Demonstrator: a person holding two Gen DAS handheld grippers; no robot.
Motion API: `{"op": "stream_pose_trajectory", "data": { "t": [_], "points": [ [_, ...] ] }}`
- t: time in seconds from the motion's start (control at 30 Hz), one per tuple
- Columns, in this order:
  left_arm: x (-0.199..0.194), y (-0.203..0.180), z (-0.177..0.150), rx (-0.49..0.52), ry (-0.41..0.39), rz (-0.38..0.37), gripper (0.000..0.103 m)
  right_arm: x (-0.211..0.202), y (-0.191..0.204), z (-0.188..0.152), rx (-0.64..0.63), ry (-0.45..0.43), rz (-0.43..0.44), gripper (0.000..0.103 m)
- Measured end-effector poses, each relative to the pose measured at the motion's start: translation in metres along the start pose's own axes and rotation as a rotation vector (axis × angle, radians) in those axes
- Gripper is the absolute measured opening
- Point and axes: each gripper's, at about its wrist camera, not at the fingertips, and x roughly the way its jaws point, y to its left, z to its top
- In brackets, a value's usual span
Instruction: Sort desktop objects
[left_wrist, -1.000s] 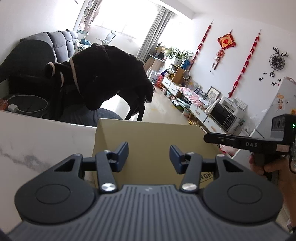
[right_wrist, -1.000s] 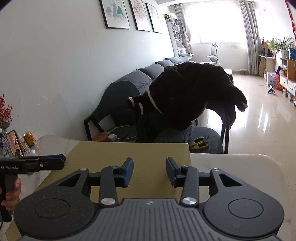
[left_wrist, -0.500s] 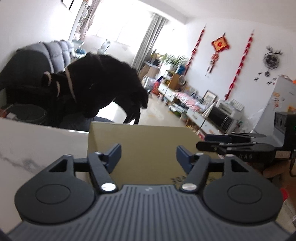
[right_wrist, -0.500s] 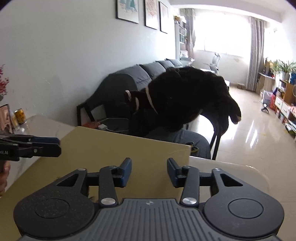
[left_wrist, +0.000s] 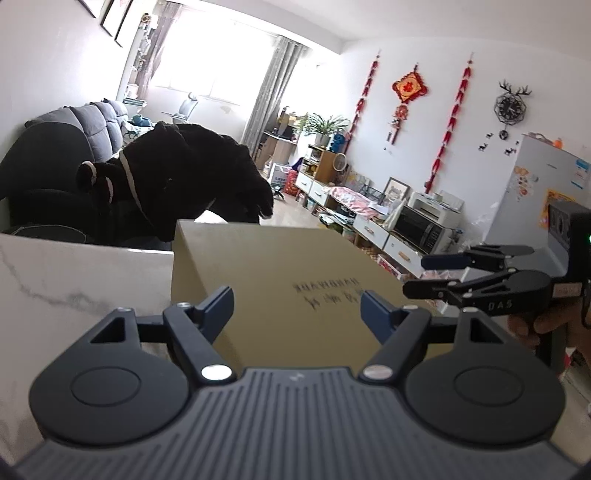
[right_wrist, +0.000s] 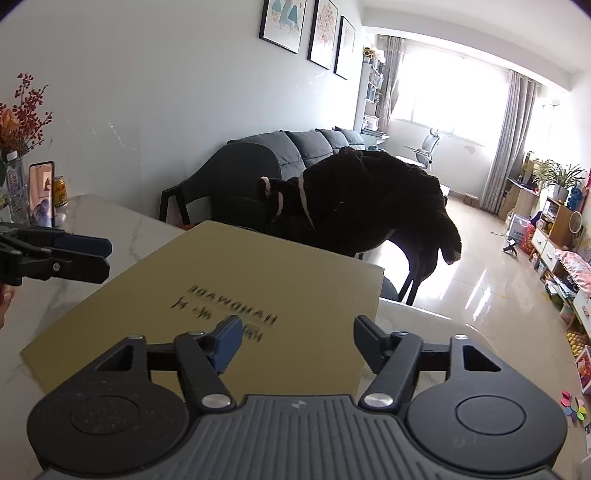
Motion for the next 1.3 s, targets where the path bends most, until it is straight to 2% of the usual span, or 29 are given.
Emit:
{"op": "stream_pose_trajectory", "data": {
  "t": [0.27,0.43,0.63,0.8,0.9,1.03,1.2,1.3],
  "points": [
    [-0.004,-0.007,-0.024,0.036,0.014,-0.017,0.076,-0.026,0.027,-0.027,-0.033,0.017,-0.01,0.073],
    [-0.004,-0.008,-0.029,0.057,0.007,0.002,0.076,-0.033,0.037,-0.041,-0.032,0.019,-0.013,0.073],
    [0.002,0.005,-0.038,-0.056,0.034,-0.015,0.077,-0.036,0.029,-0.05,0.057,0.019,0.007,0.073],
    [-0.007,-0.003,-0.034,-0.073,0.027,0.028,0.077,-0.04,0.028,-0.043,0.086,0.054,0.0,0.072],
    [-0.02,-0.014,-0.037,-0.038,0.033,0.06,0.077,-0.055,0.025,-0.045,0.112,0.011,-0.01,0.079],
    [-0.031,-0.016,-0.047,-0.019,0.045,0.036,0.077,-0.084,0.013,-0.066,0.177,-0.037,-0.014,0.085],
    [-0.022,-0.021,-0.066,0.034,0.079,0.046,0.077,-0.108,0.003,-0.094,0.221,-0.035,-0.009,0.088],
    [-0.013,-0.027,-0.077,0.073,0.107,0.067,0.076,-0.107,0.002,-0.108,0.246,-0.01,0.009,0.087]
  ]
}}
